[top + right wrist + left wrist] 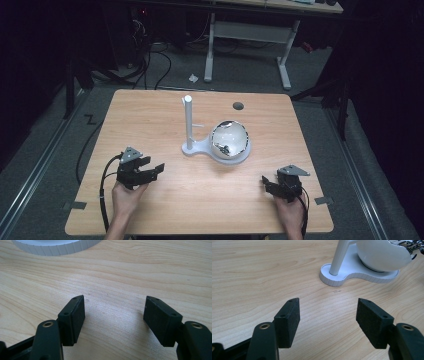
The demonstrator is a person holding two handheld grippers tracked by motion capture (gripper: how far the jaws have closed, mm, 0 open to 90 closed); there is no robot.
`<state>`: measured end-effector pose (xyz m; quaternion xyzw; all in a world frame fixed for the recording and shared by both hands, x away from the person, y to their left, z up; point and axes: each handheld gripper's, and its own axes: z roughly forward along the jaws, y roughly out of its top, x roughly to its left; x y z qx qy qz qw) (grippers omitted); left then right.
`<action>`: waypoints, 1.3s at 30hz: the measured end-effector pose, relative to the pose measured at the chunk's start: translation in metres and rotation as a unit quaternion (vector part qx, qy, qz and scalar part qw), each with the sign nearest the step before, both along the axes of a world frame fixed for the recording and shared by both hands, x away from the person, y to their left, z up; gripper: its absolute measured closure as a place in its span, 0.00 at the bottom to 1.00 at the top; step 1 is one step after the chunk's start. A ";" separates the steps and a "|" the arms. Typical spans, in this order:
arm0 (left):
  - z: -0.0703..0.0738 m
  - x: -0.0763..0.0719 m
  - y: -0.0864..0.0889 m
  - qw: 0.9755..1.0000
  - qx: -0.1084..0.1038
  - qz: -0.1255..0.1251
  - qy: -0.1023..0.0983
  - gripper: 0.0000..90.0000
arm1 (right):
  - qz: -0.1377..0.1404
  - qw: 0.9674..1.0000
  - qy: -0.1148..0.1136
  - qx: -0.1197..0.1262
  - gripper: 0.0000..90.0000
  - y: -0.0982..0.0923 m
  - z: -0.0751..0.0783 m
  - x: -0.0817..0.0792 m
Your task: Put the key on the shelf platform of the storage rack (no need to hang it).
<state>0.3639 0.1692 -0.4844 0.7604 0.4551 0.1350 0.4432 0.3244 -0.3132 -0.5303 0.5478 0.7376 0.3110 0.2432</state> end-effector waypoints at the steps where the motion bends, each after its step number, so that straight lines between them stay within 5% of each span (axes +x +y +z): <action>1: -0.001 -0.001 0.000 1.000 0.002 0.002 0.001 0.40 | 0.000 1.000 0.000 0.000 0.38 0.000 0.000 0.000; 26: -0.036 -0.011 -0.014 0.998 0.062 0.006 0.004 0.40 | 0.000 1.000 0.000 0.000 0.38 0.000 0.000 0.000; 39: -0.044 -0.013 -0.023 0.995 0.104 -0.001 -0.011 0.39 | 0.001 1.000 0.000 -0.001 0.38 0.000 0.000 0.000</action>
